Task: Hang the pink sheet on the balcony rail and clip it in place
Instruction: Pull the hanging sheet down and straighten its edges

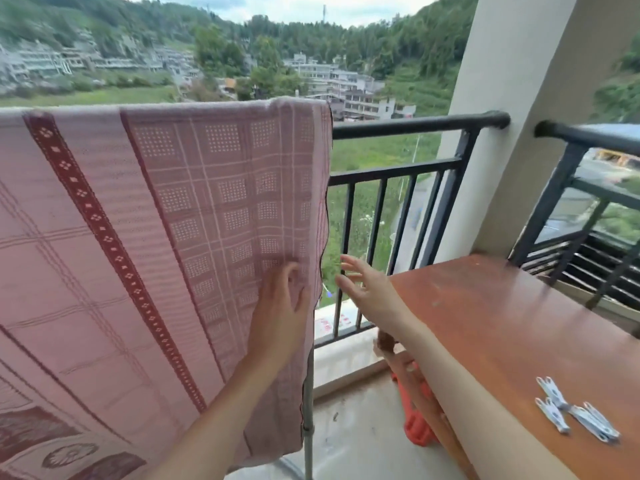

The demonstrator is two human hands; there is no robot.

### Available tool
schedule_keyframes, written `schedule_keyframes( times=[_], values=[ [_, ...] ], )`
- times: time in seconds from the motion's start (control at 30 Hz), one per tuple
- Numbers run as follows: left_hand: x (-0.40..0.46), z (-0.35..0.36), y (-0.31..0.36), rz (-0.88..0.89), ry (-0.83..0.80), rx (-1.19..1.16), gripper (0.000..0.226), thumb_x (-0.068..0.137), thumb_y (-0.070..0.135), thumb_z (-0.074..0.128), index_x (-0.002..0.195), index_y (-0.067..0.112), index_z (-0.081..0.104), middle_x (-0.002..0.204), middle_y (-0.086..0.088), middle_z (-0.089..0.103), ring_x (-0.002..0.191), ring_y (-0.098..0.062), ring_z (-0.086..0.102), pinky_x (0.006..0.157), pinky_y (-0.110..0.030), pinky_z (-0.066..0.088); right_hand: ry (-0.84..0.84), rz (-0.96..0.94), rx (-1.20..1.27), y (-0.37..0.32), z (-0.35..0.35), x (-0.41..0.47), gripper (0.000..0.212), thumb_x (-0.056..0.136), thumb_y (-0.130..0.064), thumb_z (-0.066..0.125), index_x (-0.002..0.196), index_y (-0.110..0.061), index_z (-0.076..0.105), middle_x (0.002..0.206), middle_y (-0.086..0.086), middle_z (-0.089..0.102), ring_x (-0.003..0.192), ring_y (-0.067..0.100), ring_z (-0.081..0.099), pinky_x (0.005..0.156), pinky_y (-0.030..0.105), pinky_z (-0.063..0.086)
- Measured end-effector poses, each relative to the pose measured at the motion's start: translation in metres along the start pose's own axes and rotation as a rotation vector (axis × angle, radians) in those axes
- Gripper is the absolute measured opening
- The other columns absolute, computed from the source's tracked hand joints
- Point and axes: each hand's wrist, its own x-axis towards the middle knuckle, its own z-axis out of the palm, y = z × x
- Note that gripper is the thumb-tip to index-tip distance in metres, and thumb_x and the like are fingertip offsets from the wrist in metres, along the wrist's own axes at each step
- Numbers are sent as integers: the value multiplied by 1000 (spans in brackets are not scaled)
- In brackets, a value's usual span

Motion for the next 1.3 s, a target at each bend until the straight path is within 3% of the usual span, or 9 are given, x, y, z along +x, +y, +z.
schedule_keyframes(
  times=[0.13,0.3,0.53,0.7,0.8,0.93,1.1,1.23,1.3],
  values=[
    [5,39,7,-192,178,-31,50,84,36,63,124,19,38,112,6,42,101,-14,49,84,-28,42,-247,-117,70,28,5,35,44,98,-18,43,142,-17,37,138,2,51,120,17,52,94,23,40],
    [9,66,25,-329,377,61,45,83,25,65,119,17,39,102,9,40,89,-9,46,77,-19,37,-529,-163,177,61,13,60,47,97,-4,35,141,-20,39,142,2,48,118,28,55,94,39,46],
    [-6,67,10,-478,453,118,15,90,11,52,104,14,57,92,-3,64,79,-15,61,71,-30,50,-547,-172,253,77,37,94,52,94,-23,53,141,-15,33,121,-6,47,105,13,53,90,31,45],
    [-21,92,-13,-635,519,104,7,88,11,57,92,17,58,85,-1,63,76,-14,62,67,-19,47,-673,-190,299,91,70,102,12,95,-23,53,98,-16,62,98,-2,65,95,16,60,82,15,46],
    [-33,105,-20,-689,572,133,1,85,8,62,86,7,62,82,0,59,70,-9,57,68,-12,44,-756,-104,299,105,91,109,23,95,-27,53,83,-13,68,83,-1,66,82,14,59,75,28,45],
    [-46,103,-19,-785,649,70,19,85,8,61,77,22,51,72,16,57,72,6,56,64,2,38,-820,47,297,120,113,111,23,91,-14,56,75,-1,67,75,7,61,74,16,52,70,32,40],
    [-49,115,-15,-913,725,119,29,84,3,60,76,27,47,68,17,52,65,11,55,58,3,34,-899,-70,163,142,116,110,55,93,-16,55,38,-22,51,39,-17,45,43,-5,38,43,14,26],
    [-56,143,-10,-1076,741,157,23,86,11,59,63,9,52,63,-9,57,61,-14,53,54,-13,33,-976,-225,89,165,100,123,56,96,-19,49,40,-20,46,33,-17,42,39,-1,38,43,15,28],
    [-62,161,-4,-1135,777,142,32,87,15,59,58,13,48,51,1,47,49,-8,41,50,-16,30,-1042,-320,40,177,93,128,45,97,-21,47,53,-10,47,40,-11,37,43,3,32,46,23,23]
  ],
)
